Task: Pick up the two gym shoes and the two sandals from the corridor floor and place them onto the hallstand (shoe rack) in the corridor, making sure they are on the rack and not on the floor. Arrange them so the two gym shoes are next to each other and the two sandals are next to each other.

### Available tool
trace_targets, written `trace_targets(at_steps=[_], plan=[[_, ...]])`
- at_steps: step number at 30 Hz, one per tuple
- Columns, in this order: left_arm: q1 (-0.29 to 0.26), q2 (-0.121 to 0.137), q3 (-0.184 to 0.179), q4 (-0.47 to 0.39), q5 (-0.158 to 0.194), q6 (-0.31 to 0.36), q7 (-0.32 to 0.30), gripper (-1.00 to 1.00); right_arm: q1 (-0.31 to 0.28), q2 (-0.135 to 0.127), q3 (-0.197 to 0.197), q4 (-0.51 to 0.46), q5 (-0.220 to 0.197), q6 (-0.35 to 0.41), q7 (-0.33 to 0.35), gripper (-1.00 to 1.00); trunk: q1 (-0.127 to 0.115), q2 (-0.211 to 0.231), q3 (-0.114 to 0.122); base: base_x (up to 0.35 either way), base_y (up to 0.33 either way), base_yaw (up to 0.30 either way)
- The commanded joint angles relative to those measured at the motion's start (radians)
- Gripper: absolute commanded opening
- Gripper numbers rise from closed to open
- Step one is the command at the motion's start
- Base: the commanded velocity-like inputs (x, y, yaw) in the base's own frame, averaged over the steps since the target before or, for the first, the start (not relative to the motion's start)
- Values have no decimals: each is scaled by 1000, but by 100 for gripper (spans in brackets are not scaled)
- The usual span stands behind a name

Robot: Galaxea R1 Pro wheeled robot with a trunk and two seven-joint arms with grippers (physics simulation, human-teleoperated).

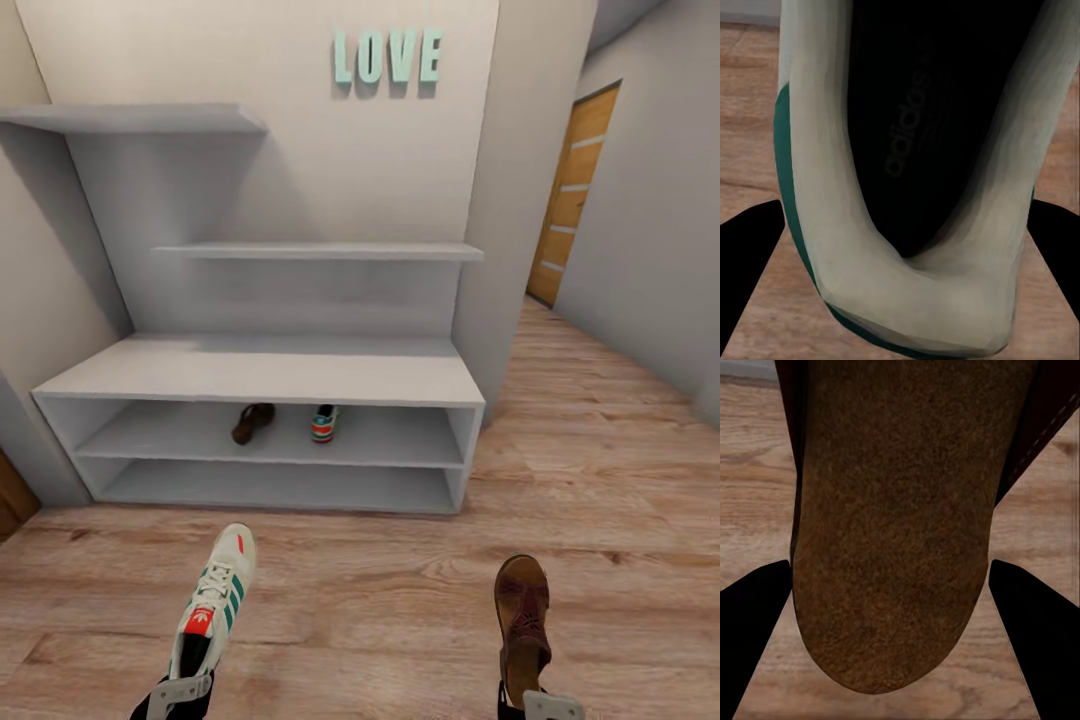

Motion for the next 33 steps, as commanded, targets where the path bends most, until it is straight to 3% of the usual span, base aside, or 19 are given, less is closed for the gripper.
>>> trace_targets(at_steps=[1, 15, 21, 33], plan=[[-1, -1, 9, 0, -10, -4, -4, -100, -1, 0, 1, 1, 8, 0, -9, -100, 0, 0, -1, 0, 0, -286], [-1, -1, 8, -1, -10, -4, -4, -100, -1, 1, 1, 1, 8, 0, -10, -100, 0, 0, -1, 0, 0, -276], [-1, -1, 8, -1, -10, -3, -4, -100, -1, 1, 4, 0, 11, 0, -7, -100, 0, 0, -1, 49, -73, -46], [-1, -1, 8, -1, -10, -3, -4, -100, -1, 1, 5, -1, 12, 0, -7, -100, 0, 0, -1, 134, -242, -2]])
